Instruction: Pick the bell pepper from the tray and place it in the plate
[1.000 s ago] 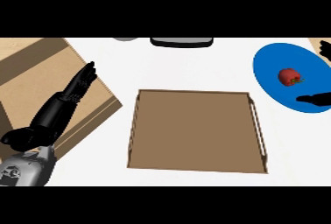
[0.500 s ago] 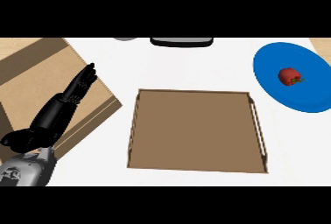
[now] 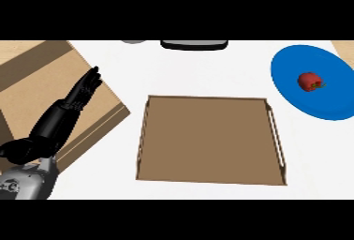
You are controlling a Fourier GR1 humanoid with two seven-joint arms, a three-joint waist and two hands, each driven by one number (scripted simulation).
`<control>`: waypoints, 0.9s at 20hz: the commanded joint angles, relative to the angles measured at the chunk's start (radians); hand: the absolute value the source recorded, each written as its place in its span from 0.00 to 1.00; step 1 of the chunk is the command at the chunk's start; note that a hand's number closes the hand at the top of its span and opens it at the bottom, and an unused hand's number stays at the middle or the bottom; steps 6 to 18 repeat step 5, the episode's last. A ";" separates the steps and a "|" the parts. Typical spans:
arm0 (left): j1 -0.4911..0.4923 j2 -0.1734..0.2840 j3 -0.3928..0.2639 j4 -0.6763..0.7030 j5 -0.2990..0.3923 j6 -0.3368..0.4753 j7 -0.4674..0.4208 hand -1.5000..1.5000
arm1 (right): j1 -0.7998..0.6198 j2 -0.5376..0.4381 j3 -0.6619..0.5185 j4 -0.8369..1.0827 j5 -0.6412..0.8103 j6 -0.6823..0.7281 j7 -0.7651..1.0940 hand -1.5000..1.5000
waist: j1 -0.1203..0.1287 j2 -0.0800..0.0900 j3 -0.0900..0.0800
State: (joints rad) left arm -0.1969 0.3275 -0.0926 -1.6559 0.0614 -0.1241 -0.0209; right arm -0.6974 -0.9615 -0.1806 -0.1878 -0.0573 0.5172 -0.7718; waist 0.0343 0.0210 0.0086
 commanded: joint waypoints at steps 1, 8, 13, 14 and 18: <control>0.016 0.014 0.015 -0.006 0.017 -0.021 -0.008 0.50 | 0.043 -0.049 -0.016 -0.005 -0.017 0.196 -0.135 0.00 | 0.004 0.000 0.002; 0.034 0.011 0.005 0.013 0.000 -0.026 -0.037 0.50 | 0.085 -0.032 0.010 -0.049 -0.003 0.223 -0.156 0.00 | -0.002 0.000 0.001; 0.034 0.011 0.005 0.013 0.000 -0.026 -0.037 0.50 | 0.085 -0.032 0.010 -0.049 -0.003 0.223 -0.156 0.00 | -0.002 0.000 0.001; 0.034 0.011 0.005 0.013 0.000 -0.026 -0.037 0.50 | 0.085 -0.032 0.010 -0.049 -0.003 0.223 -0.156 0.00 | -0.002 0.000 0.001; 0.034 0.011 0.005 0.013 0.000 -0.026 -0.037 0.50 | 0.085 -0.032 0.010 -0.049 -0.003 0.223 -0.156 0.00 | -0.002 0.000 0.001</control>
